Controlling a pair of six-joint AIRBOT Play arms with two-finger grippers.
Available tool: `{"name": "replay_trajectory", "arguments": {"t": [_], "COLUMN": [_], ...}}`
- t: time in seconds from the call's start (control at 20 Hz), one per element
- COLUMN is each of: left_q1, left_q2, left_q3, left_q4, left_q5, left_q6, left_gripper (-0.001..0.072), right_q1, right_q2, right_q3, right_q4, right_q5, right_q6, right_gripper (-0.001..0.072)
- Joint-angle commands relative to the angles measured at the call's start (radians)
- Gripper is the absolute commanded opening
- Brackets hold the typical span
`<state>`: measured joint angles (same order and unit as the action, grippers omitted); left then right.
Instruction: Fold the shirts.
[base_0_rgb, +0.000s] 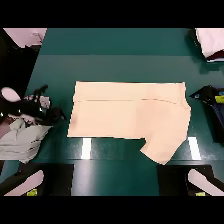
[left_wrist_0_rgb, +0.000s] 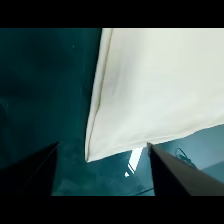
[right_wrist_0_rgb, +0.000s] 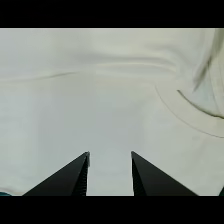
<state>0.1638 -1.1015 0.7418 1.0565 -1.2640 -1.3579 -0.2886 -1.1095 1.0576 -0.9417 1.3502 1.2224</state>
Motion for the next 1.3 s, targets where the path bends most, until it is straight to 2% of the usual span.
{"name": "replay_trajectory", "arguments": {"t": [0.0,0.45,0.5,0.55,0.6,0.75,0.8,0.85,1.05,1.15,1.25], "left_q1": [0.011,0.011,0.01,0.01,0.01,0.01,0.01,0.01,0.01,0.01,0.01], "left_q2": [0.058,0.058,0.058,0.058,0.058,0.058,0.058,0.058,0.059,0.059,0.059], "left_q3": [-0.202,-0.254,-0.254,-0.254,-0.254,-0.254,-0.254,-0.254,-0.232,-0.193,-0.146], "left_q4": [-0.108,-0.17,-0.191,-0.205,-0.212,-0.212,-0.213,-0.219,-0.225,-0.225,-0.225], "left_q5": [0.06,0.117,0.12,0.124,0.13,0.12,0.11,0.102,0.076,0.076,0.079], "left_q6": [0.031,0.049,0.051,0.063,0.072,0.074,0.077,0.094,0.11,0.11,0.114], "left_gripper": [0.0635,0.0626,0.0442,0.0288,0.0243,0.0241,0.0113,0.003,0.0022,0.0022,0.0022], "right_q1": [0.017,0.13,0.13,0.128,0.127,0.127,0.127,0.123,0.03,-0.038,-0.101], "right_q2": [0.019,0.005,0.005,0.005,0.005,0.005,0.006,0.005,0.039,0.091,0.154], "right_q3": [-0.025,-0.025,-0.025,-0.025,-0.025,-0.025,-0.025,-0.026,-0.127,-0.229,-0.333], "right_q4": [0.059,0.058,0.058,0.058,0.057,0.055,0.048,0.047,0.042,-0.068,-0.251], "right_q5": [0.014,-0.015,-0.014,-0.014,-0.014,-0.006,0.004,0.019,0.084,0.086,0.092], "right_q6": [-0.021,-0.027,-0.027,-0.027,-0.027,-0.027,-0.027,-0.027,-0.025,0.04,0.124], "right_gripper": [0.0304,0.0304,0.0304,0.0304,0.0304,0.0304,0.0304,0.0304,0.0304,0.0304,0.0305]}}
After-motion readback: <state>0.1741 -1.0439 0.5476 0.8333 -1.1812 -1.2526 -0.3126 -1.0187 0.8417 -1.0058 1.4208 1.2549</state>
